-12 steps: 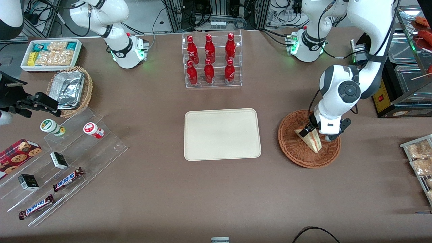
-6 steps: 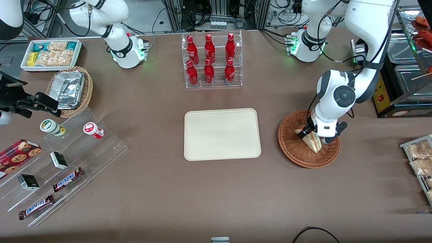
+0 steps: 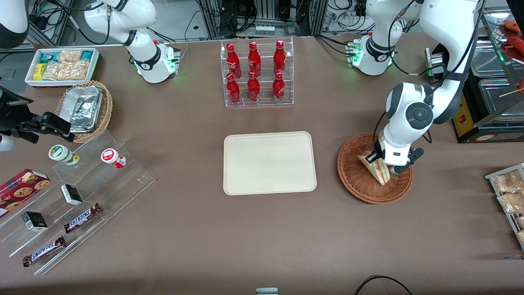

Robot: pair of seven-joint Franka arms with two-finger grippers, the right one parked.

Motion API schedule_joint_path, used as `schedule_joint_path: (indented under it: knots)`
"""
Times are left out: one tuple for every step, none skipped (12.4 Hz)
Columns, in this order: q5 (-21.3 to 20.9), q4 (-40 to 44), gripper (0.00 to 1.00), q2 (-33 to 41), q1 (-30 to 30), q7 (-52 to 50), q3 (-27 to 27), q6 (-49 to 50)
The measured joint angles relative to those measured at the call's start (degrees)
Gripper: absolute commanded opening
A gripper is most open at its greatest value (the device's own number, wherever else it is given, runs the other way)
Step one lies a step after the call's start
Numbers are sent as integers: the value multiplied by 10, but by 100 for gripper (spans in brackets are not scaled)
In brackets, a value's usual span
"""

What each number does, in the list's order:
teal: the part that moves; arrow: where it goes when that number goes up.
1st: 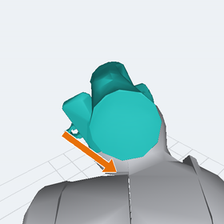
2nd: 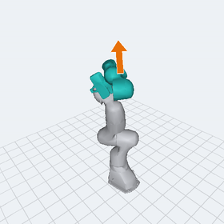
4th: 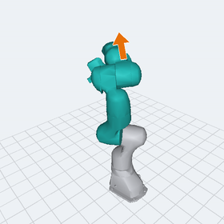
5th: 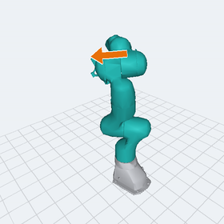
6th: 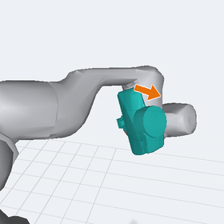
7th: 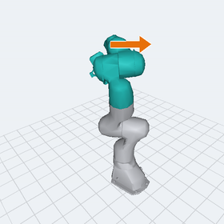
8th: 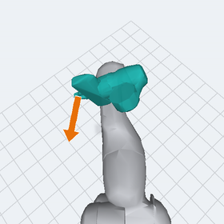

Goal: Place sandwich from basket to tray
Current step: 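Lower the left gripper and close it on the sandwich, then lift the sandwich and carry it over the cream tray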

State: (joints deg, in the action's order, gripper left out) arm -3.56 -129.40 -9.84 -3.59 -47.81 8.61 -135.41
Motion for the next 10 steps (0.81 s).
schedule_joint_path:
  knots:
    - [0, 7, 9, 14, -1, 16, 4, 30]
    - [0, 16, 8, 25, -4, 29, 12, 58]
    - [0, 29, 8, 30, -10, 42, 21, 86]
    - [0, 47, 8, 31, -19, 52, 29, 117]
    - [0, 72, 9, 27, -31, 57, 35, 154]
    - [0, 105, 8, 20, -44, 61, 39, 198]
    - [0, 144, 8, 8, -60, 64, 42, 243]
    - [1, 181, 8, -10, -79, 65, 43, 275]
    - [1, 210, 8, -31, -100, 63, 44, 286]
    - [2, 232, 8, -52, -121, 54, 45, 287]
